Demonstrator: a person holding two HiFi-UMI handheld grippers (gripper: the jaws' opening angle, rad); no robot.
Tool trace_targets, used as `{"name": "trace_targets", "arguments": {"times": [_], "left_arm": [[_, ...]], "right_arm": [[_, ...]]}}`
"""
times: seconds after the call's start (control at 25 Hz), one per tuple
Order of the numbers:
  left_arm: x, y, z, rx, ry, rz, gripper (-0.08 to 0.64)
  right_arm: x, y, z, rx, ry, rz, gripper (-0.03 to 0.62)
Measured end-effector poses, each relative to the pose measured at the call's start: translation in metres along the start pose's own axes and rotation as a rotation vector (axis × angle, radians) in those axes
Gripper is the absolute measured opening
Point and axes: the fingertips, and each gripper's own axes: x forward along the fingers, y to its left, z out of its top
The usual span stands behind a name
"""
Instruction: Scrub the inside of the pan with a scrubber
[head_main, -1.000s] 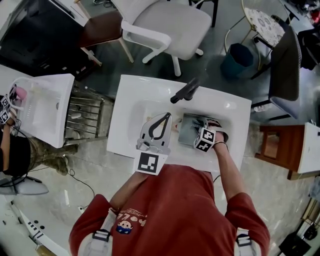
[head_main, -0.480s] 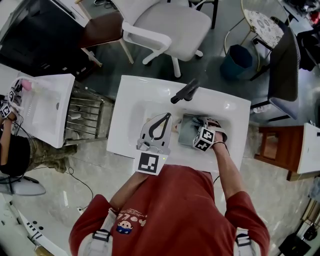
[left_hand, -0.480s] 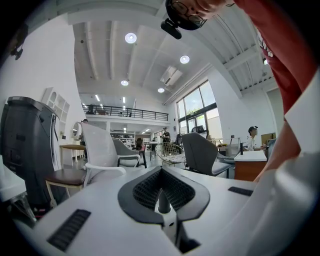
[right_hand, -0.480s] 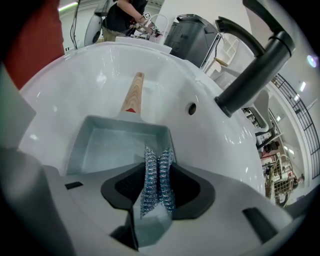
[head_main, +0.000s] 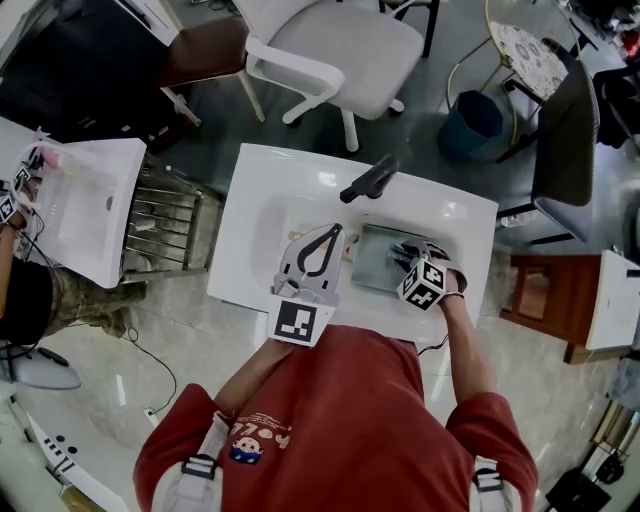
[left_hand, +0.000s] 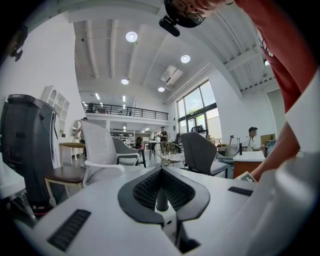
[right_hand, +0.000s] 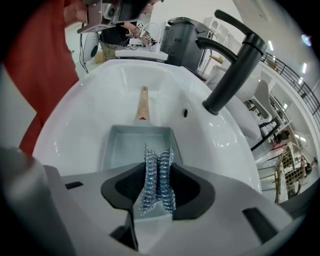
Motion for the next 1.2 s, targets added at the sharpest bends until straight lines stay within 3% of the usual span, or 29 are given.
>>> {"name": "trace_targets", "arguments": {"times": [0.44,1.0,1.2], "left_arm": [[0.008,-0.008,-0.002,-0.004,0.005,-0.025,0.014],[0.011,-0.005,-0.005,0.002,0.01,-0.02,0.014],[0.01,-0.005,-0.006,-0.003,0.019,-0.015,0.014]], "right_arm": [[-0.008,0.071,-0.017,-0.012,0.036,0.166,0.169],[0.003,0.087,-0.03,0.019,0.061,0.222,0.163],[0.002,0.084,-0.03,0.021,0.051,0.207,0.163]]}}
